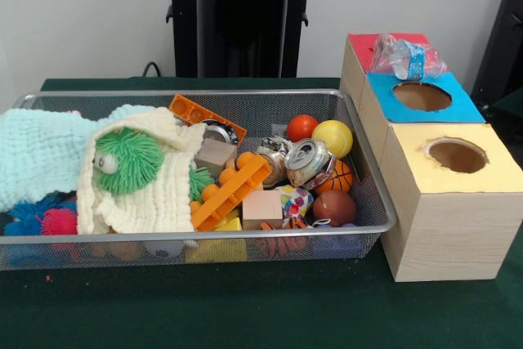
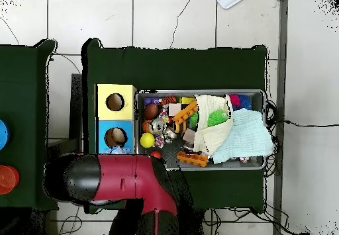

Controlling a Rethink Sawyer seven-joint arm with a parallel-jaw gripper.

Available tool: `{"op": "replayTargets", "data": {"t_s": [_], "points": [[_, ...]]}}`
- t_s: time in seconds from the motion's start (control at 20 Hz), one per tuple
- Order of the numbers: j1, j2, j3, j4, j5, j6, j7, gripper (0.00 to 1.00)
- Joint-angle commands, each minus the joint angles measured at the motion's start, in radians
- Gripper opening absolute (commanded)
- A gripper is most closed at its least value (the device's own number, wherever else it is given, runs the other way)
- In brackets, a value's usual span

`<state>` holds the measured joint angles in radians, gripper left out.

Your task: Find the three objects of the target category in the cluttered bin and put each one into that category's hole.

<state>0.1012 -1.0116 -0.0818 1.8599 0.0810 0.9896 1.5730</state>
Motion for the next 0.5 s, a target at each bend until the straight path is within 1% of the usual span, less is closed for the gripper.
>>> {"op": "replayTargets", "data": {"t_s": [0.05,0.2,0.35,0.5], "points": [[0.005,-0.027,0.016,0.275,0.033,-0.149,0.119,0.0],[0.016,-0.028,0.023,0.322,0.033,-0.217,0.134,0.0],[0.008,0.014,0.045,0.36,0.026,-0.334,0.138,0.0],[-0.004,0.064,0.066,0.37,0.025,-0.424,0.145,0.0]]}}
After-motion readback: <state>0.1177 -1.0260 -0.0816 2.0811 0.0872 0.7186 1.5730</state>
